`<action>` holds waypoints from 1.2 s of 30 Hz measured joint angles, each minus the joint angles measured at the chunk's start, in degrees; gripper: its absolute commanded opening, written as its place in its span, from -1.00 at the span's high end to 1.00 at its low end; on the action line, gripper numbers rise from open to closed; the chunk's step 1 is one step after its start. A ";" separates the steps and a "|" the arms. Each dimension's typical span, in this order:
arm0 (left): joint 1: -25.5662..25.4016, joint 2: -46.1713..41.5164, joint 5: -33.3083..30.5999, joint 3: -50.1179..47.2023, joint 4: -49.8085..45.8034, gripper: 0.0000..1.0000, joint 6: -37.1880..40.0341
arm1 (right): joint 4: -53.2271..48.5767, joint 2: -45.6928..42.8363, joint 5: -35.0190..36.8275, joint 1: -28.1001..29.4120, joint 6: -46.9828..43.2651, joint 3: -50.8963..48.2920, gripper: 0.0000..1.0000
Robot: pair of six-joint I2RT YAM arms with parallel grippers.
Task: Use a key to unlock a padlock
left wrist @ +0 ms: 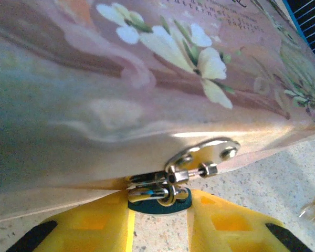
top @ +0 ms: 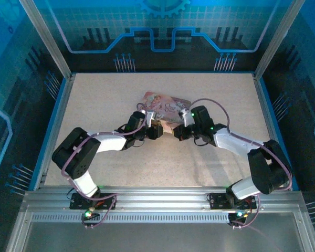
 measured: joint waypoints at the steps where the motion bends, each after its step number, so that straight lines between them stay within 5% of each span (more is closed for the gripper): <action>1: -0.13 -0.33 0.00 0.00 -0.35 0.41 -0.52 | 0.00 -0.11 0.20 0.81 -0.94 -1.01 1.00; 36: -2.05 -5.97 1.09 3.19 -13.90 0.49 -11.80 | 15.76 3.37 6.45 6.91 -10.03 -9.09 1.00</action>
